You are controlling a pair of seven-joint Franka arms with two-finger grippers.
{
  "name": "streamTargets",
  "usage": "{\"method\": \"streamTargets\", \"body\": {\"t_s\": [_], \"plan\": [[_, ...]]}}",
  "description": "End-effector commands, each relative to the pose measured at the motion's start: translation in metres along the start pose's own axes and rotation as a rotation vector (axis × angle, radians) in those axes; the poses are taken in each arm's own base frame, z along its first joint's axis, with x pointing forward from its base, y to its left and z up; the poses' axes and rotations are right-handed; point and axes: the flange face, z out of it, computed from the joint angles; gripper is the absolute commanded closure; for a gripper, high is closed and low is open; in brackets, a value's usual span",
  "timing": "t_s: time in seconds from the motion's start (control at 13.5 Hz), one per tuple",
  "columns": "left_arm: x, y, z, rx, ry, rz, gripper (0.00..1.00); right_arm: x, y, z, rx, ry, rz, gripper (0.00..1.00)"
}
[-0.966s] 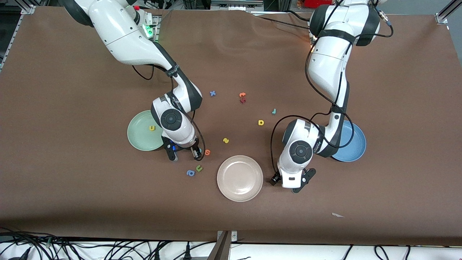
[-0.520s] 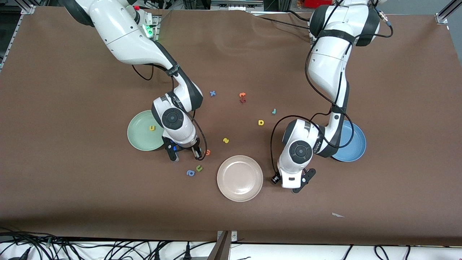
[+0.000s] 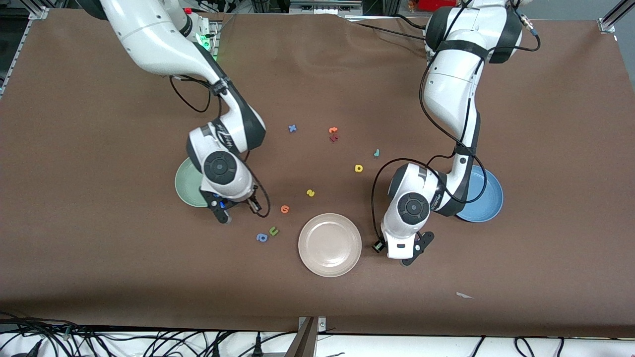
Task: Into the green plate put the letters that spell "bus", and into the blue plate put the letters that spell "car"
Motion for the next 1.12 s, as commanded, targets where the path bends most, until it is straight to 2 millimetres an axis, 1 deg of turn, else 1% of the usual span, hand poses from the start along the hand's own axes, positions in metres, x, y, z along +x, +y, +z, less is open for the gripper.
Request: {"method": "streamTargets", "body": {"t_s": [0.0,0.15,0.3,0.37,0.45,0.52,0.59,0.67,0.74,0.89,0.97,1.04], "plan": [[-0.001,-0.003,0.009,0.014,0.004,0.0,0.66,0.014,0.036,-0.009,-0.065,-0.023,-0.082,0.95],[0.0,-0.003,0.007,0.014,0.007,0.002,0.68,0.028,0.061,0.005,-0.099,-0.032,-0.141,0.95],[0.001,-0.003,0.004,0.013,0.006,0.015,0.7,0.039,0.094,0.023,-0.106,-0.026,-0.202,0.94],[0.002,-0.003,0.003,0.014,0.007,0.016,0.71,0.035,0.106,0.039,-0.094,-0.022,-0.212,0.92],[0.002,-0.003,0.002,0.014,0.008,0.016,0.71,0.033,0.112,0.05,-0.101,-0.026,-0.212,0.75],[0.002,-0.002,-0.002,0.015,0.006,0.017,0.71,0.034,0.115,0.054,-0.112,-0.031,-0.209,0.35],[0.003,-0.002,-0.008,0.015,0.007,0.023,0.72,0.039,0.117,0.052,-0.113,-0.027,-0.199,0.2],[0.003,-0.003,-0.013,0.035,0.004,0.031,0.73,0.039,0.116,0.047,-0.111,-0.025,-0.193,0.14],[0.003,-0.004,-0.02,0.053,0.01,0.048,0.73,0.039,0.113,0.039,-0.096,-0.02,-0.193,0.13],[0.002,-0.009,-0.025,0.1,-0.012,0.055,0.74,0.038,0.109,0.022,-0.095,-0.019,-0.194,0.13],[0.0,-0.01,-0.031,0.118,-0.03,0.085,0.75,0.037,0.105,0.009,-0.087,-0.03,-0.186,0.13],[-0.001,-0.012,-0.033,0.135,-0.045,0.1,0.75,0.031,0.096,-0.005,-0.067,-0.059,-0.175,0.13]]}}
